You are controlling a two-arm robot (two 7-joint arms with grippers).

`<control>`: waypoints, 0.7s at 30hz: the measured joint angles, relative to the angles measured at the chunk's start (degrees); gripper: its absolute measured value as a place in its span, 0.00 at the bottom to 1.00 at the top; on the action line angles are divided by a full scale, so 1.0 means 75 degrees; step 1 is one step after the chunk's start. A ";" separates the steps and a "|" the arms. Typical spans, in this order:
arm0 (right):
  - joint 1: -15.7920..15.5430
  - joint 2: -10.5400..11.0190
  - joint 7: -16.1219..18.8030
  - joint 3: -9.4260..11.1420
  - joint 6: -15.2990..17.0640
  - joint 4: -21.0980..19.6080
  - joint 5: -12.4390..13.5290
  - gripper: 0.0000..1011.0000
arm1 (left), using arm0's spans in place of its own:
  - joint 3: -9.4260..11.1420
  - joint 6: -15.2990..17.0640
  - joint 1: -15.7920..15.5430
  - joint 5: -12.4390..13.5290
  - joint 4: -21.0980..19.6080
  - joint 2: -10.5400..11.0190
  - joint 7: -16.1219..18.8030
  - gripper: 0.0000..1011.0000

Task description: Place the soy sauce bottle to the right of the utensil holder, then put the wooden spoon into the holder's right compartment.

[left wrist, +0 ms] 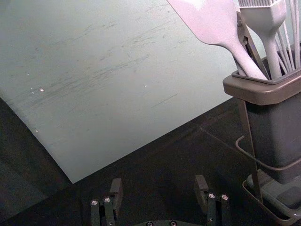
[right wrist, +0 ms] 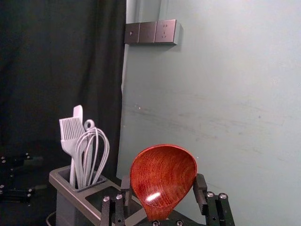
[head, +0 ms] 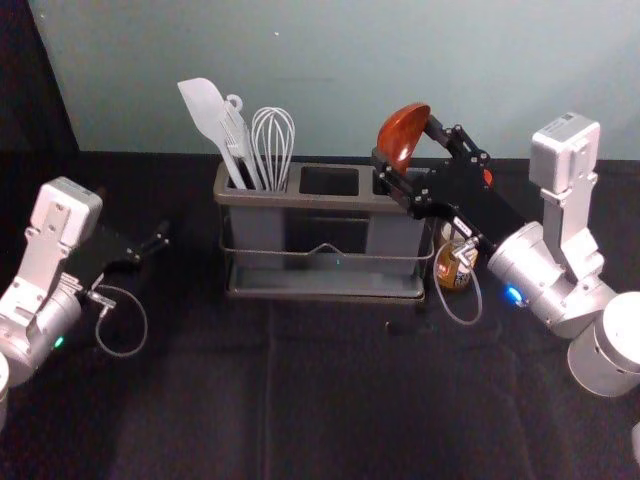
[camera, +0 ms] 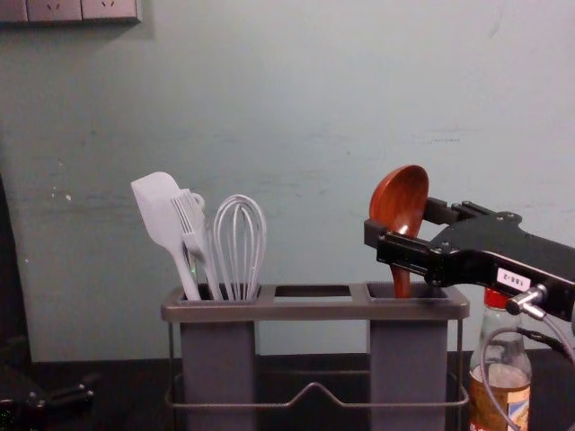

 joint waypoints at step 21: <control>0.0041 0.0011 0.0101 -0.0023 0.0060 0.0041 0.0037 0.94 | 0.0001 0.0000 0.0000 0.0000 0.0000 0.0000 0.0000 0.99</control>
